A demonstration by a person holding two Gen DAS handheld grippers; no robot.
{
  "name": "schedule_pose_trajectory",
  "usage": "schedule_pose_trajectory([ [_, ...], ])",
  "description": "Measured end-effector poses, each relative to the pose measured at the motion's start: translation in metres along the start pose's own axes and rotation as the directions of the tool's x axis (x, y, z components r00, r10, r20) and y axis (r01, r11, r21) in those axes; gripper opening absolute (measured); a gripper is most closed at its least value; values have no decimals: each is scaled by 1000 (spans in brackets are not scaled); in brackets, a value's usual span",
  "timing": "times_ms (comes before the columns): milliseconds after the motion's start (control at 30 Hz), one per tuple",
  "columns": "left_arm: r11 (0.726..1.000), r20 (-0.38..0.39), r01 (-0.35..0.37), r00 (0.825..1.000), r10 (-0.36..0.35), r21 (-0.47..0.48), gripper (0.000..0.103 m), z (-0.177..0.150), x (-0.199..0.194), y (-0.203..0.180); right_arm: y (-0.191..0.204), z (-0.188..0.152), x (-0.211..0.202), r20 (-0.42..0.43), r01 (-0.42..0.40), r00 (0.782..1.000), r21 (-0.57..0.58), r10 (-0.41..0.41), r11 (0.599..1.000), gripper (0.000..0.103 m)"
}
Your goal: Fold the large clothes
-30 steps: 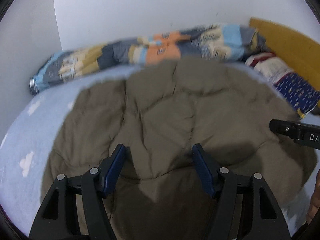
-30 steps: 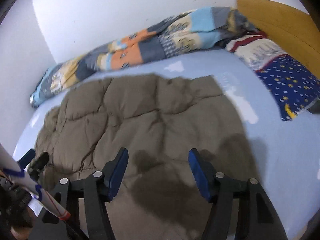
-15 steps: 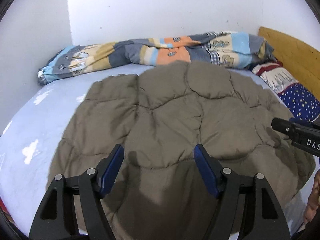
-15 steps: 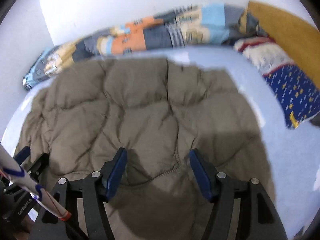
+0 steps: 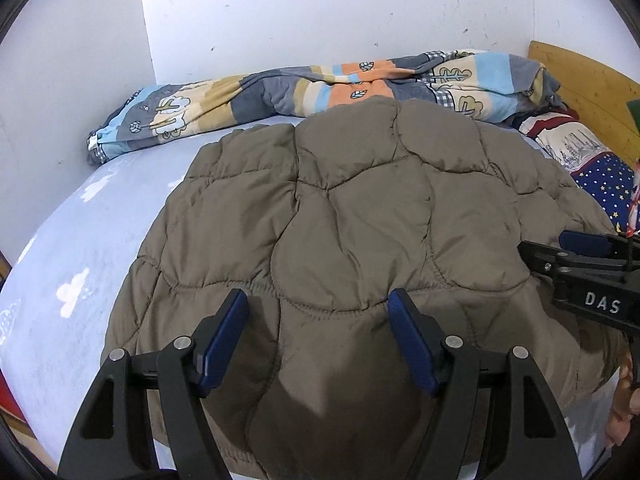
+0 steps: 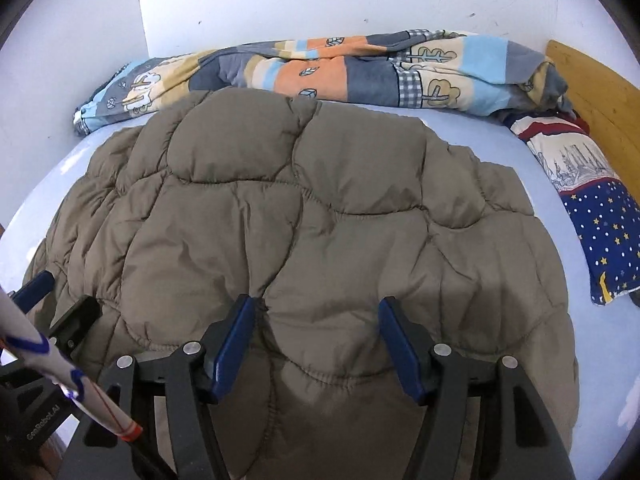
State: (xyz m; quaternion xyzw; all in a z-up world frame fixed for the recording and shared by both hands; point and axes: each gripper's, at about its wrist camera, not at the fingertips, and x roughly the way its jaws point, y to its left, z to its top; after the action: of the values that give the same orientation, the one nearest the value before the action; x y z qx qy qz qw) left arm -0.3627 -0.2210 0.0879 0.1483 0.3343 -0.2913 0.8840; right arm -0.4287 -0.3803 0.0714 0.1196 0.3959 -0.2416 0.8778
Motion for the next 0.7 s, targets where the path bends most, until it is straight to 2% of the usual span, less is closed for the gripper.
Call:
schedule_pose_trajectory([
  [200, 1000, 5, 2, 1000, -2, 1, 72, 0, 0, 0, -18, 4, -20, 66, -35, 997, 79, 30, 996, 69],
  [300, 1000, 7, 0, 1000, -1, 5, 72, 0, 0, 0, -43, 7, -30, 94, 53, 993, 146, -68, 988, 69],
  [367, 1000, 5, 0, 1000, 0, 6, 72, 0, 0, -1, -61, 7, -30, 73, 87, 992, 210, -104, 974, 69],
  [433, 1000, 3, 1, 1000, -1, 3, 72, 0, 0, -1, -88, 2, -22, 16, 118, 991, 310, -130, 943, 69],
  [567, 1000, -1, 1, 1000, -1, 5, 72, -1, 2, -2, -114, -10, 2, -96, 112, 992, 417, -79, 902, 70],
  [633, 1000, -3, 2, 1000, -2, 3, 72, -1, 1, -2, -114, -10, 4, -108, 114, 991, 415, -75, 903, 71],
  [700, 1000, 5, 10, 1000, -10, -16, 72, 1, -3, 0, -110, -6, -6, -73, 103, 994, 410, -80, 906, 71],
])
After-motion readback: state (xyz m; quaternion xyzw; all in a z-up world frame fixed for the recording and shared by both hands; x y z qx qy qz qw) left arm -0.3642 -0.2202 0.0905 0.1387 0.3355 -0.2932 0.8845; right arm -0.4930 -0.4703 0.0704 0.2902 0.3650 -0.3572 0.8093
